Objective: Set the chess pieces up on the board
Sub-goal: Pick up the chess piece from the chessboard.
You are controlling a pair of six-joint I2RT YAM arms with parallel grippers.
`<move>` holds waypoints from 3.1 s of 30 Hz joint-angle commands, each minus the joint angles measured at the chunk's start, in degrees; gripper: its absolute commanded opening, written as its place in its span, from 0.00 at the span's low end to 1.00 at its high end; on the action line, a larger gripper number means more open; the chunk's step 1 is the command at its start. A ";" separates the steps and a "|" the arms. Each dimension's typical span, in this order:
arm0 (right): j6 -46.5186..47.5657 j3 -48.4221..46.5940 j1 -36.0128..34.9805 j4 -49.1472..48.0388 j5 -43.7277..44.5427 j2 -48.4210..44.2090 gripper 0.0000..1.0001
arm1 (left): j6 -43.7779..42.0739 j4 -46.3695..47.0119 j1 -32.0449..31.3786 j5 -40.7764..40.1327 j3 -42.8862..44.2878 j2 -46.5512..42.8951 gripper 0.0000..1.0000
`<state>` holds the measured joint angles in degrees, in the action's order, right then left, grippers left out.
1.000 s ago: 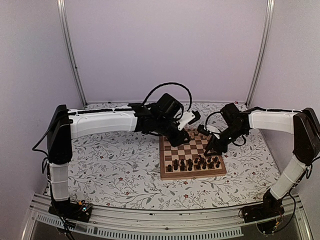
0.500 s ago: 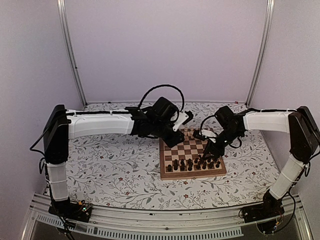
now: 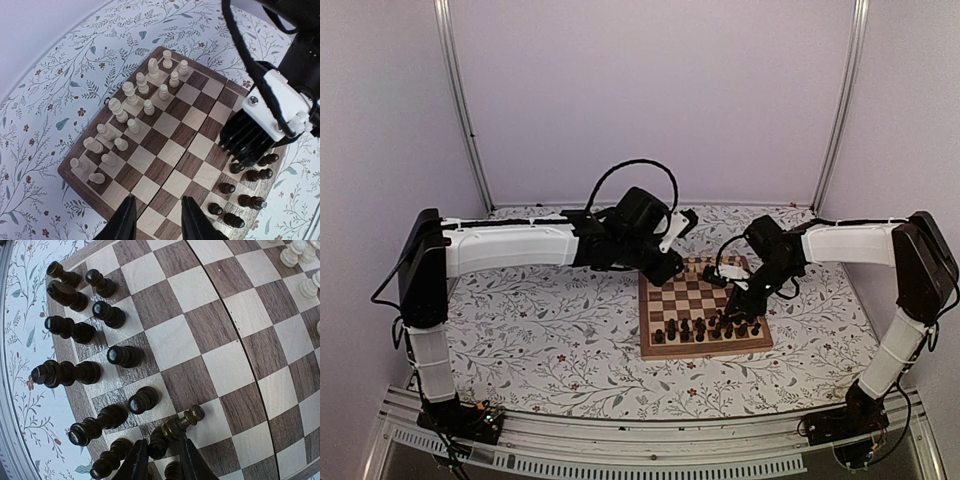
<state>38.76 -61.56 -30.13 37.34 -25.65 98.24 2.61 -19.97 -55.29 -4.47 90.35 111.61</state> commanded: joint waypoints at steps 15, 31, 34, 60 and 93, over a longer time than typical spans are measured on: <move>0.23 -2.66 -0.37 -0.46 3.09 0.61 0.08 | 11.15 9.72 4.80 5.84 -5.60 -3.87 0.35; 0.61 -3.94 -0.35 -0.75 3.41 -2.37 0.07 | 21.60 17.83 6.77 22.93 -7.07 1.31 0.34; 0.61 -4.47 -0.37 -0.40 3.00 -3.23 0.07 | 22.38 18.37 6.85 22.76 -7.69 1.25 0.34; 2.98 -11.51 -0.71 4.25 -1.40 -3.05 0.08 | 25.18 22.89 9.66 26.20 -14.94 -2.16 0.37; 1.58 -36.00 -19.94 14.73 6.73 21.14 0.09 | 10.94 3.53 29.43 12.03 -17.34 -18.37 0.38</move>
<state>41.15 -95.22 -48.12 49.39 -20.82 116.73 15.00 -17.15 -28.80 7.11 75.59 95.64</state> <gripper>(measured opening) 0.095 0.384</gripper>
